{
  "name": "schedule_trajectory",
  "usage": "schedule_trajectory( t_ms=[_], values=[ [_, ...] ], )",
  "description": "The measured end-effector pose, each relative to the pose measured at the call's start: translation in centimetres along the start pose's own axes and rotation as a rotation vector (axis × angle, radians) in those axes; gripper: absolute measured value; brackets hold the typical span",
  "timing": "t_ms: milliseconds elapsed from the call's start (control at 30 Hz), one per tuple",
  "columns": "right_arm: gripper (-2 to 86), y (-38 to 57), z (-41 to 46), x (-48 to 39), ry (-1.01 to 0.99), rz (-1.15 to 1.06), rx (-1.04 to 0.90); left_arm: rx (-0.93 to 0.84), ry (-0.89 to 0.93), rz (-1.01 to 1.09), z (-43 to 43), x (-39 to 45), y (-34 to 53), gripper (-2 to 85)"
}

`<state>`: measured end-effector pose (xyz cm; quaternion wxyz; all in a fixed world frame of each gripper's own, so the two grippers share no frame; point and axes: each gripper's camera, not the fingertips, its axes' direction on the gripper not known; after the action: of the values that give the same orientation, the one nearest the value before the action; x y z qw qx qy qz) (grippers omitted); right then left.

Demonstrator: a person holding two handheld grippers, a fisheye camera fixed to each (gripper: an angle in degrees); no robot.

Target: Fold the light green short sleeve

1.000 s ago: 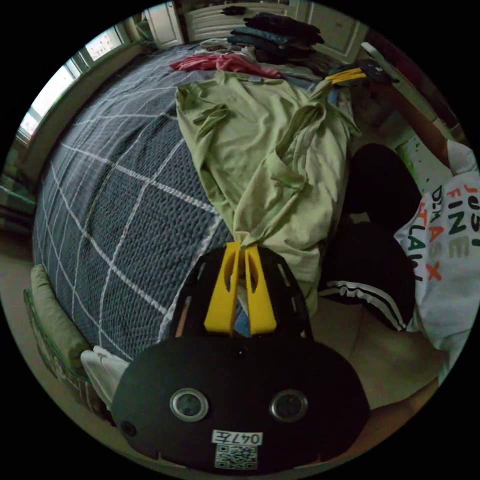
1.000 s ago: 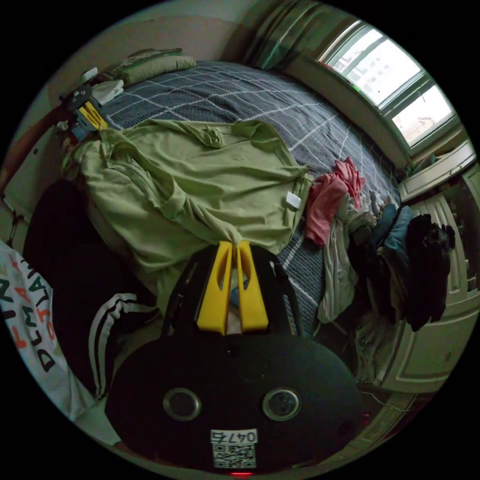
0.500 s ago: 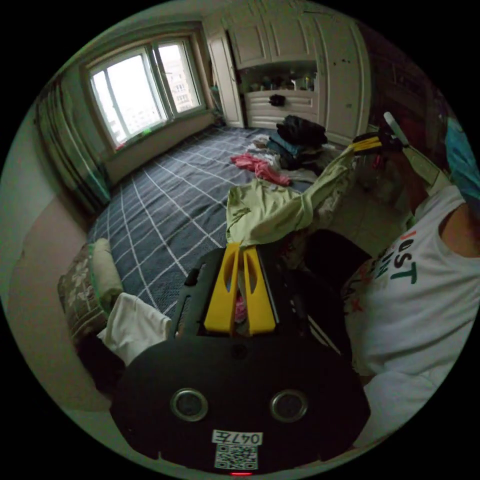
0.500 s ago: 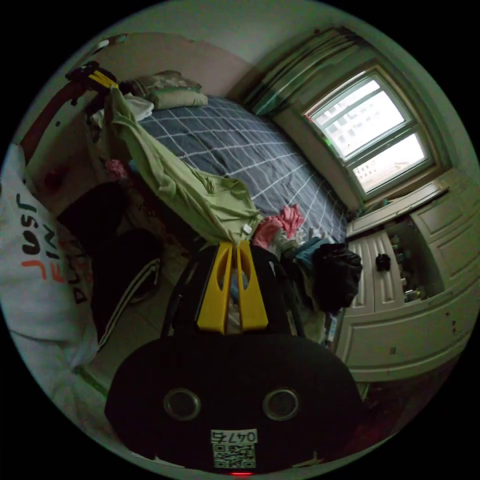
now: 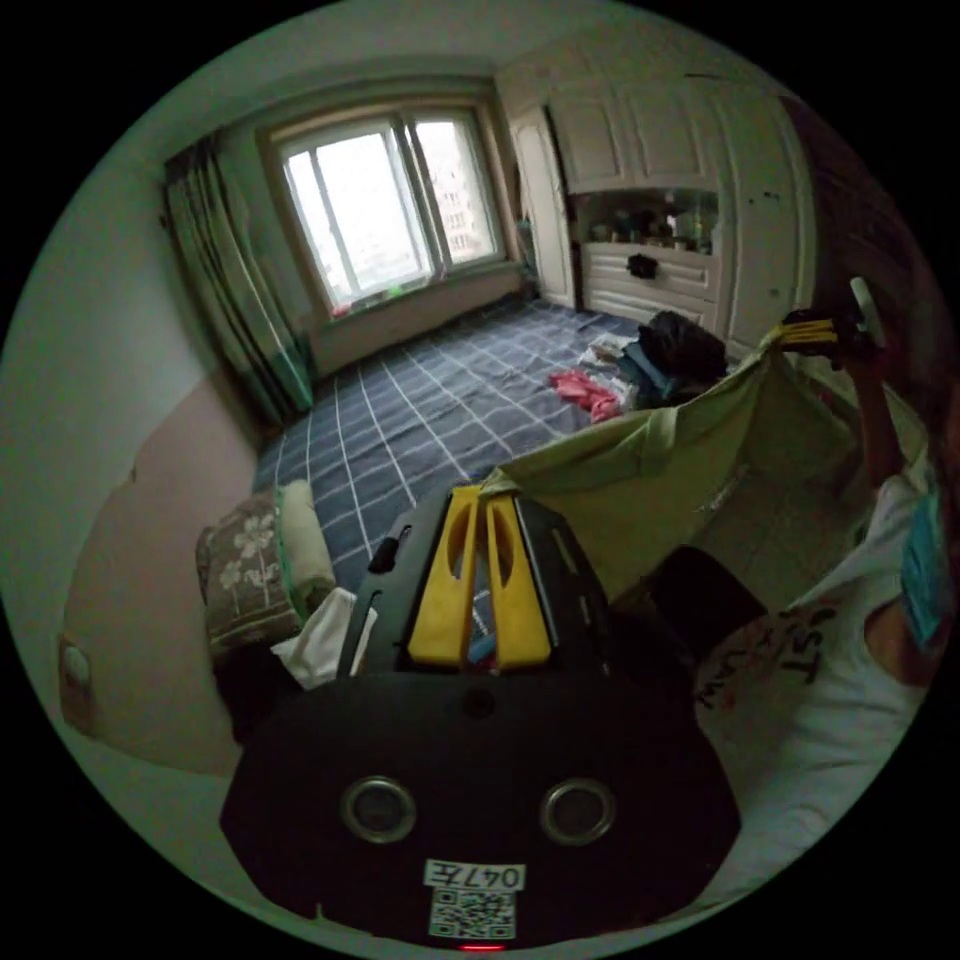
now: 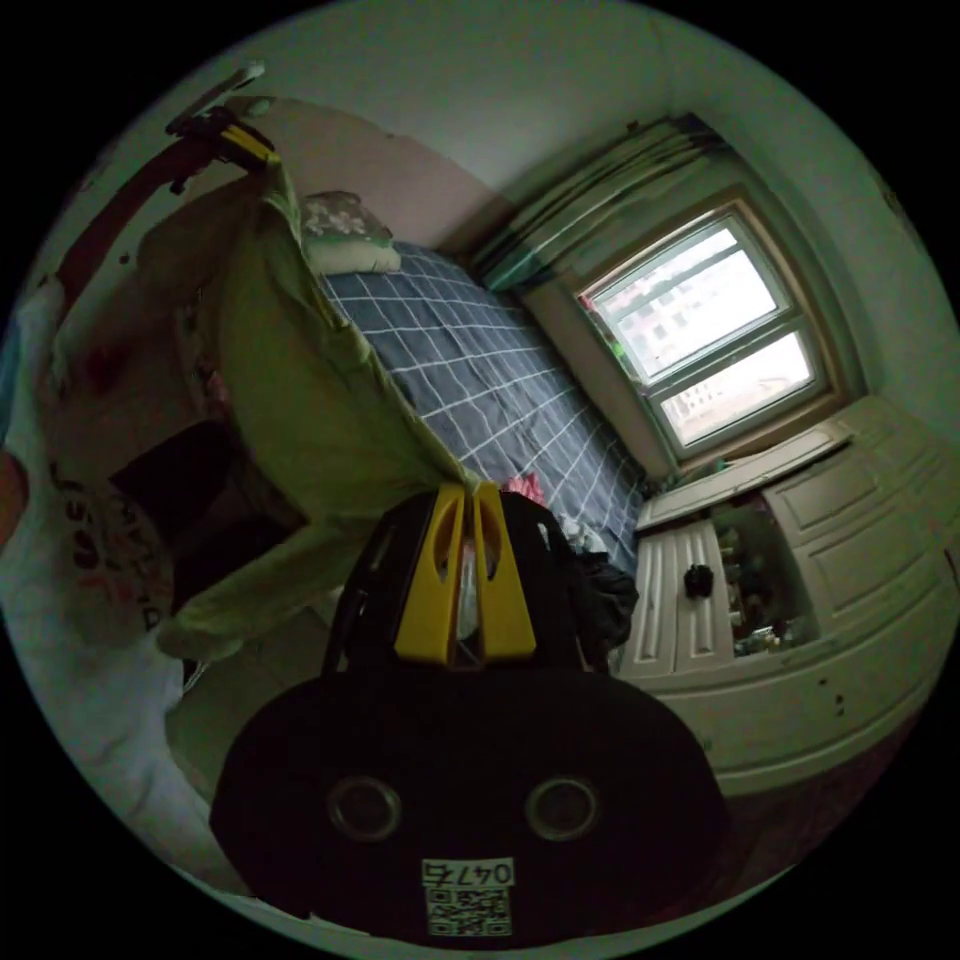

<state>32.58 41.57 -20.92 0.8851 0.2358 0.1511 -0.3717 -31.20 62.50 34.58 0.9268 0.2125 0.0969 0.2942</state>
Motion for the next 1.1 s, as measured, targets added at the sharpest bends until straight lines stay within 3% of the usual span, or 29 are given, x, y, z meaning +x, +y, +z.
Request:
schedule_trajectory(
  t_ms=[100,200,400,567,667,933,1100],
  values=[
    [0.0,-4.5,7.8,2.5,0.036,0.044,-0.067,-0.075,-0.054,-0.098,5.1,-2.9,-3.6,-0.9],
    [-0.1,-9.4,12.5,6.1,0.192,0.14,-0.058,-0.002,-0.165,-0.153,6.8,-4.9,-8.1,-0.9],
    [-0.1,-13.9,9.7,10.6,0.505,0.272,0.16,0.324,-0.407,-0.109,0.0,-4.3,-12.9,-0.9],
    [-0.1,-11.4,10.2,8.8,0.43,0.196,0.202,0.329,-0.41,-0.005,-1.5,-2.8,-10.2,-0.9],
    [-0.1,-8.8,14.9,4.4,0.316,0.077,0.138,0.185,-0.308,0.052,1.4,-2.0,-6.4,-0.9],
    [0.0,0.6,33.3,-14.4,-0.039,-0.16,-0.032,-0.434,-0.19,0.151,19.8,2.8,9.4,-0.8],
    [-0.1,6.9,43.9,-24.1,-0.222,-0.148,-0.156,-0.605,-0.057,0.209,26.8,5.6,16.9,-0.7]
  ],
)
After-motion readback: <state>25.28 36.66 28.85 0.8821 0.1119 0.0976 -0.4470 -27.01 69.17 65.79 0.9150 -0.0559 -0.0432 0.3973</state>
